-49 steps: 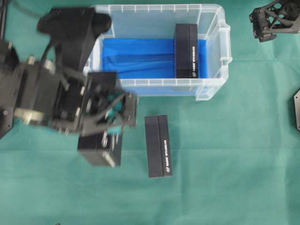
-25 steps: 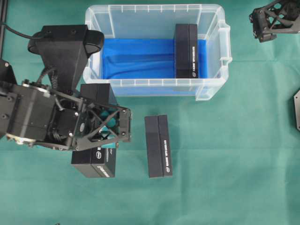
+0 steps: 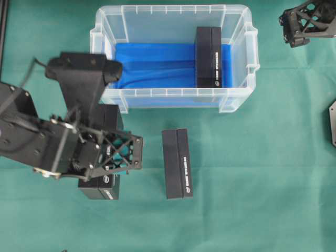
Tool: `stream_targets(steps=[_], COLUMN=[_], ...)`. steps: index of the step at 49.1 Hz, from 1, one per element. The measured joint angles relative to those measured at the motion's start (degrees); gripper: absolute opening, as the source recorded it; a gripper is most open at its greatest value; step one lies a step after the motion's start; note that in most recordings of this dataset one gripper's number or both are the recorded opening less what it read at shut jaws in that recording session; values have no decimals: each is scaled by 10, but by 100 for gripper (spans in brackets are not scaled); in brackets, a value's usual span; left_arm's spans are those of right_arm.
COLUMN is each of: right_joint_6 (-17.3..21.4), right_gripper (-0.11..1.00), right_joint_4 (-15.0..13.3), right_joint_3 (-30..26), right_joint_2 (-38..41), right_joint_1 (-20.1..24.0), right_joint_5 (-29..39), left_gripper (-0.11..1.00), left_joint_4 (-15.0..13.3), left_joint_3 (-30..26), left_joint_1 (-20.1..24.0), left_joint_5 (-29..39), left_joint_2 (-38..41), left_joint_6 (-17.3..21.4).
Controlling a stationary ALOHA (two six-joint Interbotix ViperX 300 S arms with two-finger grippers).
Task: Take out the box from the case.
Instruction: 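Carry the box forward and lower it onto the table left of the first box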
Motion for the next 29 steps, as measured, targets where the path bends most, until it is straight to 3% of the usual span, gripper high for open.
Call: stream_targets(steps=[9,19,29], right_joint_6=[0,0,0], right_gripper=[91,91,91], right_joint_4=[0,0,0], right_joint_3=[0,0,0], right_joint_2=[0,0,0], right_joint_1=[0,1,2], right_joint_5=[1,1,1], left_gripper=[61,61,61], left_joint_4=[18,22,27], left_joint_3=[89,161,203], left_joint_1=[-6,-8,-10], left_joint_5=[-98,-123,-185], left_joint_2=[-2,-3,-3], left_joint_6=[-23,-68,-70])
